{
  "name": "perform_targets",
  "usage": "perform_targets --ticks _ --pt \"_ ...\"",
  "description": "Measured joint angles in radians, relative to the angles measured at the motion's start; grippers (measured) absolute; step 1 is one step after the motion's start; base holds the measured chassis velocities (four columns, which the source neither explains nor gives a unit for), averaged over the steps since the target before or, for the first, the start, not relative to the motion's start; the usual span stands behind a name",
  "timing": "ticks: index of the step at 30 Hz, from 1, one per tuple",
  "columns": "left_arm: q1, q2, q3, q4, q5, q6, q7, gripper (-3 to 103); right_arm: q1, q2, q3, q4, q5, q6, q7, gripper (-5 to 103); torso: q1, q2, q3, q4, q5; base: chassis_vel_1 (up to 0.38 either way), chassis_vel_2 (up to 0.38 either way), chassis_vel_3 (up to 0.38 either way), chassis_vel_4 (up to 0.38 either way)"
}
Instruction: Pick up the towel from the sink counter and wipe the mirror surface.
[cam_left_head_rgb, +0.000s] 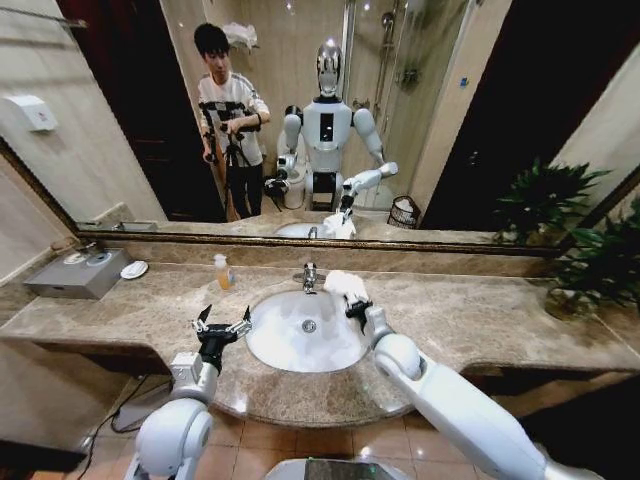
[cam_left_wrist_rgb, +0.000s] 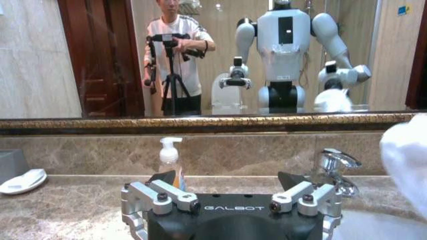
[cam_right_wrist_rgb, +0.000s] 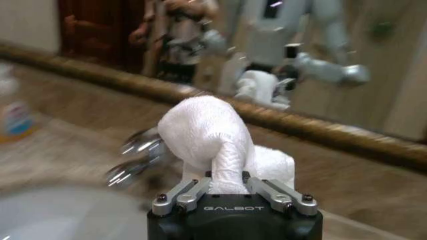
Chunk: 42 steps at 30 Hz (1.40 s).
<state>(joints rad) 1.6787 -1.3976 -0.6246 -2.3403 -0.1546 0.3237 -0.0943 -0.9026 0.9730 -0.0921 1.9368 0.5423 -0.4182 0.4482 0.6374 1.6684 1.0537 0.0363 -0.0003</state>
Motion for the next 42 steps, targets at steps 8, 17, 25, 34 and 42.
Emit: perform_targets --ticks 8,17,25,34,42 --pt "0.0 0.0 0.0 0.0 0.0 0.0 0.0 100 -0.095 -0.091 0.265 0.044 0.033 -0.084 -0.106 12 0.0 0.0 0.0 -0.0009 0.0004 0.0 0.0 0.0 0.0" --pt "0.0 0.0 0.0 0.0 0.0 0.0 0.0 100 -0.039 -0.216 0.287 -0.037 0.33 -0.303 -0.133 12 0.0 0.0 0.0 -0.0005 0.0004 0.0 0.0 0.0 0.0" --pt "0.0 0.0 0.0 0.0 0.0 0.0 0.0 100 -0.023 -0.249 0.215 -0.124 0.383 -0.317 -0.042 12 0.0 0.0 0.0 -0.0006 0.0 0.0 0.0 0.0 0.0" --pt "0.0 0.0 0.0 0.0 0.0 0.0 0.0 100 -0.073 -0.282 0.167 -0.046 0.434 -0.317 0.036 12 0.0 0.0 0.0 -0.0006 0.0001 0.0 0.0 0.0 0.0" --pt "0.0 0.0 0.0 0.0 0.0 0.0 0.0 100 -0.082 -0.277 0.156 -0.016 0.389 -0.317 0.054 8 0.0 0.0 0.0 -0.0006 0.0003 0.0 0.0 0.0 0.0"
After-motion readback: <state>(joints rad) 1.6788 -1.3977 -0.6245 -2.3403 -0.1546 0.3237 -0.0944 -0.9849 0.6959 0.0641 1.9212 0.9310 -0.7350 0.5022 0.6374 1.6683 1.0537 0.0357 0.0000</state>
